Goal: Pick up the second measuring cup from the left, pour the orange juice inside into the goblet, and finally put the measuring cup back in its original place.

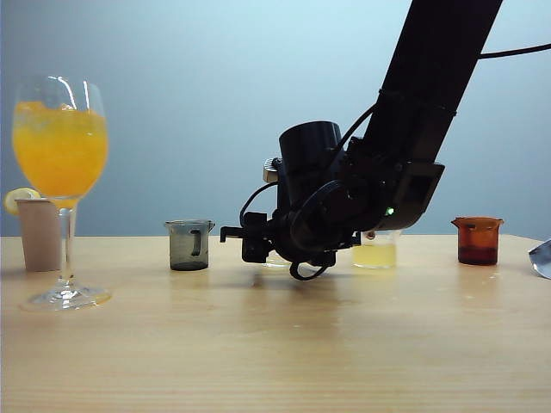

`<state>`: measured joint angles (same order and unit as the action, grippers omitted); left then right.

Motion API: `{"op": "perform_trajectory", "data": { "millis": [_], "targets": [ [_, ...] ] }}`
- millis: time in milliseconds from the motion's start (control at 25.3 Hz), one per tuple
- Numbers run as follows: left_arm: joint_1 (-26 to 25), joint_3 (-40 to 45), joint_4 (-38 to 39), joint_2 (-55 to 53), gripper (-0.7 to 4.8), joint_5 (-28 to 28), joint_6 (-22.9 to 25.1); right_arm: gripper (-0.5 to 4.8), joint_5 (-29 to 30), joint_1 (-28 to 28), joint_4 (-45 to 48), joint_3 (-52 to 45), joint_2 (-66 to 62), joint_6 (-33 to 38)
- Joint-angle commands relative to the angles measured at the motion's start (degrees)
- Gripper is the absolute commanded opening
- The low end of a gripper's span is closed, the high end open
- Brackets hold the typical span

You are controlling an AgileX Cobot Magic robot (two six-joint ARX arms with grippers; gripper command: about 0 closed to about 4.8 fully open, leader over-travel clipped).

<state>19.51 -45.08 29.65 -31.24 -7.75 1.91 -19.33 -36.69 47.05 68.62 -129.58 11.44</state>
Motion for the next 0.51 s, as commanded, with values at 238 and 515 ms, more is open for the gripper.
{"op": "perform_trajectory", "data": {
  "millis": [238,515],
  "targets": [
    [0.0,-0.3,-0.5,0.0,-0.03,0.0,0.2,4.27,1.6,-0.1,-0.3,0.1,0.4,0.0],
    [0.0,-0.3,-0.5,0.0,-0.03,0.0,0.2,4.27,4.9,-0.6,-2.4,-0.1,3.0,-1.4]
  ]
}}
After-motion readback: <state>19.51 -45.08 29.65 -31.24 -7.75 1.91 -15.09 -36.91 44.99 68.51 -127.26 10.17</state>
